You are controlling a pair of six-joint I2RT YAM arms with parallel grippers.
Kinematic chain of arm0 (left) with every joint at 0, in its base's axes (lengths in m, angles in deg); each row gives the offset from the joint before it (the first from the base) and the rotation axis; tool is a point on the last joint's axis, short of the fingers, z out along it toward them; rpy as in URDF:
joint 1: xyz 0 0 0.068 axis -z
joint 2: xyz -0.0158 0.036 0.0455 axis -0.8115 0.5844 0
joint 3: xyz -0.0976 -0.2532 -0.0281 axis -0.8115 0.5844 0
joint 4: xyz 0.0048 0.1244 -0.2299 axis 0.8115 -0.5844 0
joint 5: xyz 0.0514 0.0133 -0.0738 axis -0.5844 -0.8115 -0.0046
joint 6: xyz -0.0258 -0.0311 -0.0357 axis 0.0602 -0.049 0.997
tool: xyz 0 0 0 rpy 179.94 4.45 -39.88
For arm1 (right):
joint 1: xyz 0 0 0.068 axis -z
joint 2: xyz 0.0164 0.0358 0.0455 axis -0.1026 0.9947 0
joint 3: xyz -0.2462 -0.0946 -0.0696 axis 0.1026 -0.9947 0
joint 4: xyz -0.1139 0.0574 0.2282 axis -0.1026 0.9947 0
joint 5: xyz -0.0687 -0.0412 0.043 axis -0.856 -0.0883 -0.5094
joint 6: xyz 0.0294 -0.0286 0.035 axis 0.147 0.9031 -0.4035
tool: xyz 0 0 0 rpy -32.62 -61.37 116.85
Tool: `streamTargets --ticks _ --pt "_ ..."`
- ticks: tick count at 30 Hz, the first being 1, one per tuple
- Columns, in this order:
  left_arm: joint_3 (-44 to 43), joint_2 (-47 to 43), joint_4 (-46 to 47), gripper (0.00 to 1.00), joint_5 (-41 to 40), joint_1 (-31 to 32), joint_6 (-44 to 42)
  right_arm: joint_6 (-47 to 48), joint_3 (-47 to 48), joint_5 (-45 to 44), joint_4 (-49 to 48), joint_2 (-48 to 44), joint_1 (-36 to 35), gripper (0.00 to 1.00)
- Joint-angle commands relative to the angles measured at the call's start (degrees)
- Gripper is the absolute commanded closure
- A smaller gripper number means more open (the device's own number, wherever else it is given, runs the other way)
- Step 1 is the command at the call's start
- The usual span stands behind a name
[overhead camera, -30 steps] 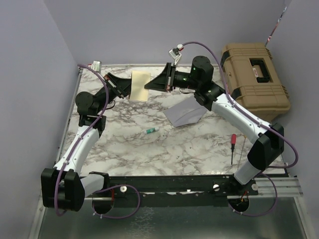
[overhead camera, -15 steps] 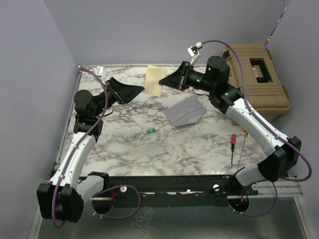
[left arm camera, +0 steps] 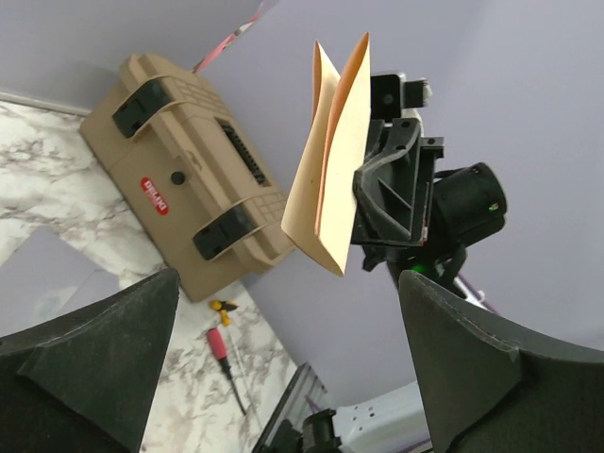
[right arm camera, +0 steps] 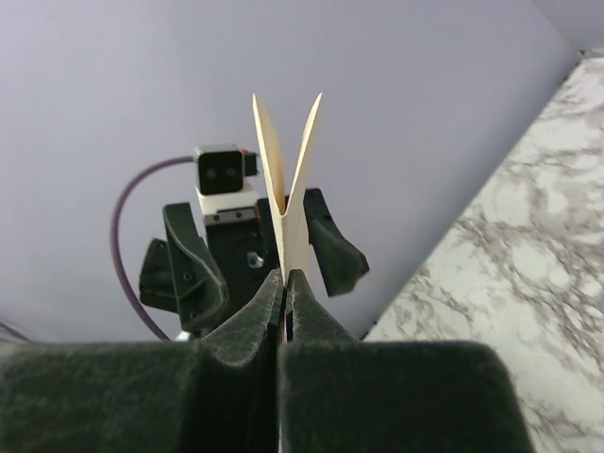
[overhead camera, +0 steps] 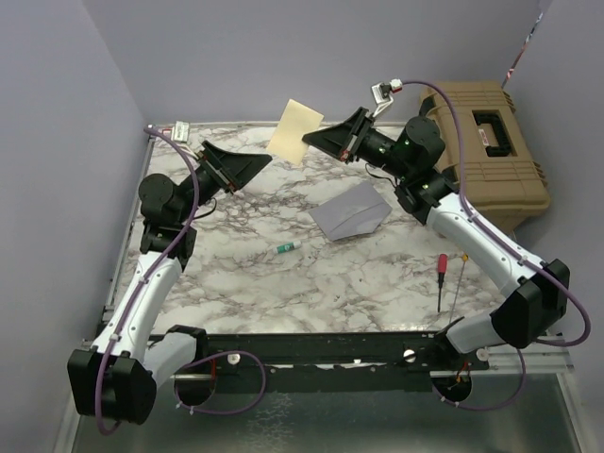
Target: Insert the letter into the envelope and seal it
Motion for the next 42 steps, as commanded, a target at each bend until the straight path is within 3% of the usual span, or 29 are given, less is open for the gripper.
streamTargets --ticks 1,8,17,26,31,39,41,42 --pt "2.42 -0.08 8.15 0.01 -8.19 3.16 8.40 -9.71 1.08 3.12 -11.57 3.87 -0.01 1.00" --pt "3.26 -0.17 11.63 0.15 -17.38 7.88 10.47 -14.24 2.28 5.01 -15.47 7.23 -0.09 1.00" --pt "3.67 2.49 15.25 0.33 -20.33 9.64 10.33 -16.62 1.27 6.34 -17.47 7.66 -0.05 1.00" --pt "3.16 4.90 17.58 0.44 -19.78 10.26 10.16 -19.60 0.53 6.23 -20.55 8.28 -0.04 1.00" --pt "3.26 4.58 18.07 0.63 -19.72 10.31 9.46 -20.43 -0.25 5.55 -22.14 8.20 -0.09 1.00" --pt "2.73 4.49 18.48 0.74 -20.48 10.25 9.96 -19.55 -1.25 5.71 -21.34 8.38 -0.05 1.00" --pt "2.63 4.54 18.74 0.83 -20.66 10.30 10.27 -18.82 -1.36 5.63 -20.77 8.29 -0.09 1.00" --pt "2.67 4.55 18.90 0.92 -20.77 10.28 10.24 -18.34 -1.44 5.63 -20.56 8.29 -0.05 1.00"
